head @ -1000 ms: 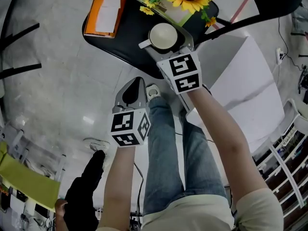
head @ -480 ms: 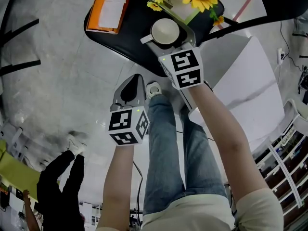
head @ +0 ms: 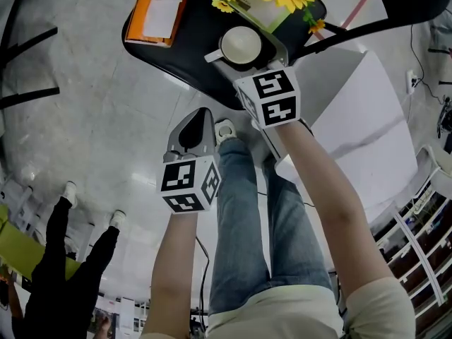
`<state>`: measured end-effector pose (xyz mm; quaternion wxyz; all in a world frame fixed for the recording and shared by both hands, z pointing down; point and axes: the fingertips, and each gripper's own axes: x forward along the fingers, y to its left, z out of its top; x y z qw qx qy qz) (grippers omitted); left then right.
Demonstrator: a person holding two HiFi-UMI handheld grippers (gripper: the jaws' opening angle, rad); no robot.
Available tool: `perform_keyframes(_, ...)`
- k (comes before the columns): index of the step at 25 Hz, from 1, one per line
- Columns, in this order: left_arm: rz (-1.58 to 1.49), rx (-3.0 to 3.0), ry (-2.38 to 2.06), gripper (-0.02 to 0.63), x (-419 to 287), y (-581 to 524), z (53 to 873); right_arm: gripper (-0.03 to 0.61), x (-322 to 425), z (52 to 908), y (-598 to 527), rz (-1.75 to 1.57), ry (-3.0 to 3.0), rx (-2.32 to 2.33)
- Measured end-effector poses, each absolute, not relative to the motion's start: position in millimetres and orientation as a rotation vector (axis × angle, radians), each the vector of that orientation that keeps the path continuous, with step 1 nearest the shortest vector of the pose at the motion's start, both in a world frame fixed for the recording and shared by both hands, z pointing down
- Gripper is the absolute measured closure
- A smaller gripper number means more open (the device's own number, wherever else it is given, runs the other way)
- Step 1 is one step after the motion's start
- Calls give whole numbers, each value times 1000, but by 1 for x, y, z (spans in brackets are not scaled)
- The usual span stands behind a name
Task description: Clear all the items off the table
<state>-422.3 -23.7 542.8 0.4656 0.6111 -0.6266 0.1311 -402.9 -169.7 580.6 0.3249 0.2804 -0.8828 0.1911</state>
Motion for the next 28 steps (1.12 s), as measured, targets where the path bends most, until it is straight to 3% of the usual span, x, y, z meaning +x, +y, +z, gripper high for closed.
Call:
perform_keyframes(21, 342, 1559, -1526, 605, -393, -13, 525, 122, -376, 551, -132, 582, -2335, 752)
perform_keyframes(28, 347, 1587, -1523, 606, -381, -14, 513, 285, -354, 531, -115, 635, -2350, 767)
